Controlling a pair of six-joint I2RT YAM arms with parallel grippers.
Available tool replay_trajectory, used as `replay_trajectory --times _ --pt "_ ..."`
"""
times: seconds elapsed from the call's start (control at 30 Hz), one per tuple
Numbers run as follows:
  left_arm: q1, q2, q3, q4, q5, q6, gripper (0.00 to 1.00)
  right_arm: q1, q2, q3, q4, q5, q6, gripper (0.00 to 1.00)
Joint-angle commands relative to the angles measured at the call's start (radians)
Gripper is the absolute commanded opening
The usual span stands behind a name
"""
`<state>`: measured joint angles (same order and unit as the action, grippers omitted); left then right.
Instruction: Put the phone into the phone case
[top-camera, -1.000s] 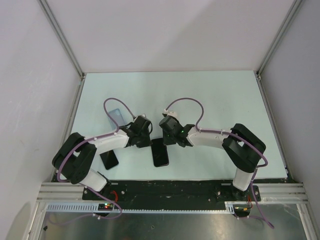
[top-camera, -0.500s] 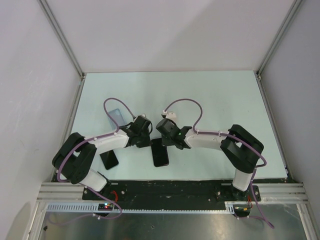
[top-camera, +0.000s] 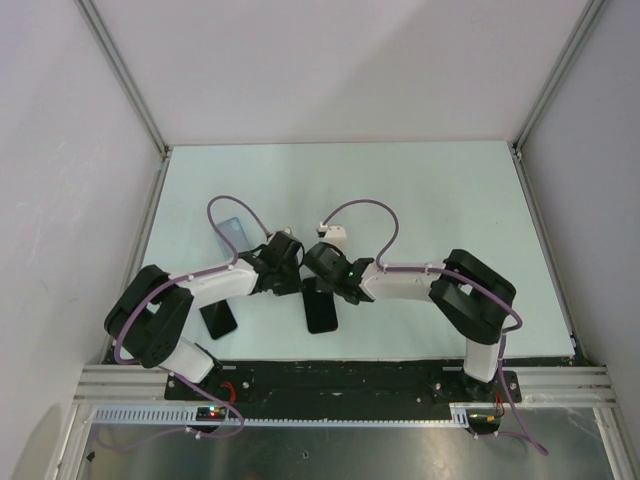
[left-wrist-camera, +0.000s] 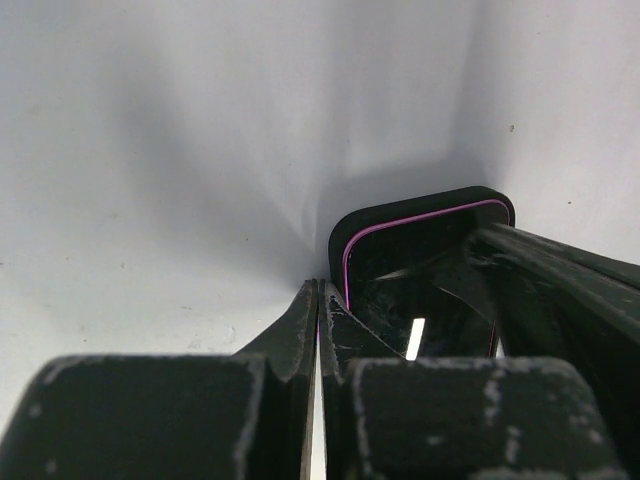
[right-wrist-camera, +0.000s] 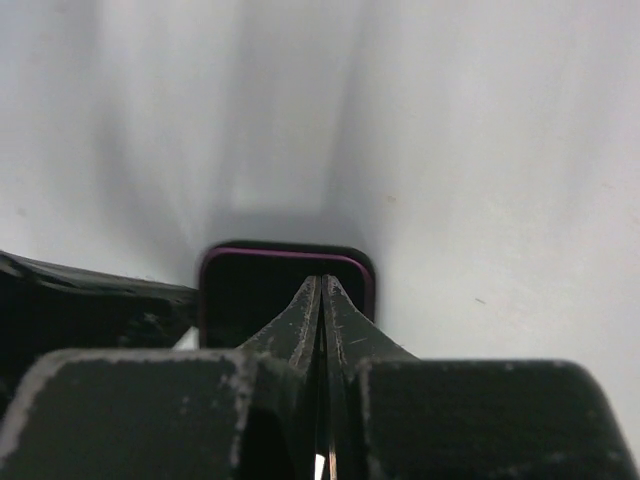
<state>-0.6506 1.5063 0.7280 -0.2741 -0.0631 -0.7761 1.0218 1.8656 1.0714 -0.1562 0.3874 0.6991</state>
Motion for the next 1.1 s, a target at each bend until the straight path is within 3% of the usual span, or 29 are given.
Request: replay_trajectory --times 0.0,0.33,0.7,1.07 --pt "-0.012 -0.001 0.046 0.042 0.032 0.015 0.04 0.035 0.21 -0.099 -0.184 -0.162 0.046 0.04" --pt "-0.001 -0.022 0.035 0.039 0.026 0.015 0.05 0.006 0.093 -0.099 -0.171 -0.146 0.024 0.05" --pt "0.012 -0.058 0.037 0.028 0.028 0.023 0.14 -0.098 -0.159 -0.098 -0.076 -0.248 -0.047 0.18" --pt "0.005 -0.085 0.006 0.023 0.054 0.028 0.31 -0.093 -0.191 -0.152 -0.077 -0.261 -0.039 0.37"
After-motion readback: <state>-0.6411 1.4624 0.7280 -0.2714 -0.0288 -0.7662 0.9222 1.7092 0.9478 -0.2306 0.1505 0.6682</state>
